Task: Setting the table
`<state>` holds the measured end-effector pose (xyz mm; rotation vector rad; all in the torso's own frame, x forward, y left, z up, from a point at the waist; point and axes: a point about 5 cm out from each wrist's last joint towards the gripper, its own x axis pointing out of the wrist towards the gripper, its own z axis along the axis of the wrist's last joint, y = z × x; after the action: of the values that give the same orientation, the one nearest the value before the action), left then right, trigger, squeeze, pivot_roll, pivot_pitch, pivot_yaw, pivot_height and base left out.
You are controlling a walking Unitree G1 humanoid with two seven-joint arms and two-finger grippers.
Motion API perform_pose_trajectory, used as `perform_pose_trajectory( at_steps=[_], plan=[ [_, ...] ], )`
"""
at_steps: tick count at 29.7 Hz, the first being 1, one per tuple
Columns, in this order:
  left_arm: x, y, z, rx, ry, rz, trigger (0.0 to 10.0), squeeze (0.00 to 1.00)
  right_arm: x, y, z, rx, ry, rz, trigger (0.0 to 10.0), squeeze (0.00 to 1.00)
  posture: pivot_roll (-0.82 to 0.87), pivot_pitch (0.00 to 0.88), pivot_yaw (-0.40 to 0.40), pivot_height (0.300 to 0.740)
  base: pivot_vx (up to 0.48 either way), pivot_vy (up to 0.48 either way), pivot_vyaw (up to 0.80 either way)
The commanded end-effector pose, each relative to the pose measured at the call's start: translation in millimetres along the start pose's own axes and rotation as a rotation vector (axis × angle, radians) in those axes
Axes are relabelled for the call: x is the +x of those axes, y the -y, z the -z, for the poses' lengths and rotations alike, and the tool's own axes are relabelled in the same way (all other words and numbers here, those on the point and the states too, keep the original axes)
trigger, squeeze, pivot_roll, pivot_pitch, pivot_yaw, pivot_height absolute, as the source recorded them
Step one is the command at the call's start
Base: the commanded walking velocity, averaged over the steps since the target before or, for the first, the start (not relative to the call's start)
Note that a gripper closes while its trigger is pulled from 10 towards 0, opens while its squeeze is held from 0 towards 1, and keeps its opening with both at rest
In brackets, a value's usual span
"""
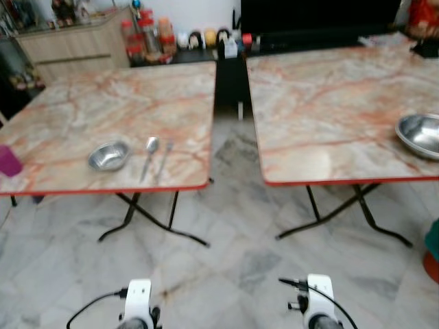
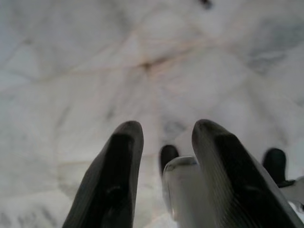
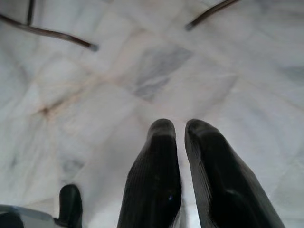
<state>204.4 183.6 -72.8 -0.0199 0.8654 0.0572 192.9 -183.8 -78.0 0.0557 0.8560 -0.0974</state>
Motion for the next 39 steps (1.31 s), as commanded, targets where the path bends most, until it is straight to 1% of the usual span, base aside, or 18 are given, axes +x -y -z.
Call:
perform_pose_trajectory(
  at_steps=[1,8,11,18,21,24,28,32,36,39],
  plan=[
    [-1.6,-9.5,5,-0.016,-0.022,-0.027,10.0,0.0,0.7,-8.9,0,0.015,-0.002,-0.023,10.0,0.0,-0.04,0.0,0.084,0.714,0.0,0.48,0.0],
    [-1.2,-10.9,2,-0.03,-0.014,-0.031,10.0,0.0,0.7,-13.4,1,0.015,-0.008,-0.04,10.0,0.0,-0.04,0.0,0.085,0.714,0.0,0.48,-0.4],
    [-0.3,-10.1,-1,-0.047,-0.003,-0.031,10.0,0.0,1.0,-13.6,-1,0.013,0.001,-0.04,10.0,0.0,-0.03,0.0,0.084,0.714,0.0,0.48,0.0],
    [0.5,-7.5,-5,-0.052,0.01,-0.026,10.0,0.0,1.1,-14.0,-2,0.015,0.005,-0.042,10.0,0.0,-0.03,0.0,0.084,0.714,0.0,0.436,0.0],
    [0.5,-7.4,-6,-0.045,0.016,-0.024,10.0,0.0,1.2,-14.2,-2,0.016,0.006,-0.043,10.0,0.0,-0.03,0.0,0.079,0.714,0.0,0.0,0.0],
    [0.6,-6.9,-7,-0.062,0.026,-0.023,10.0,0.0,1.3,-14.1,-3,0.018,0.007,-0.044,10.0,0.0,-0.02,0.0,0.074,0.714,0.0,0.0,0.0],
    [0.7,-5.5,-5,-0.054,0.013,-0.022,10.0,0.0,1.4,-13.7,-3,0.017,0.007,-0.048,10.0,0.0,-0.02,0.0,0.064,0.714,0.0,0.0,0.0],
    [0.8,-1.3,-5,-0.064,0.02,-0.008,10.0,0.0,1.7,-12.9,-4,0.003,0.006,-0.051,10.0,0.0,-0.02,0.0,0.053,0.714,0.0,0.0,0.0],
    [1.1,4.0,-4,-0.031,0.014,0.003,10.0,0.0,1.9,-11.1,-6,-0.019,0.012,-0.052,10.0,0.0,-0.02,0.0,0.043,0.714,0.283,0.0,0.0],
    [1.2,5.4,-4,-0.03,0.015,0.008,10.0,0.0,2.2,-10.7,-8,-0.035,0.024,-0.054,10.0,0.0,-0.02,0.0,0.041,0.714,0.291,0.0,0.0]
  ],
)
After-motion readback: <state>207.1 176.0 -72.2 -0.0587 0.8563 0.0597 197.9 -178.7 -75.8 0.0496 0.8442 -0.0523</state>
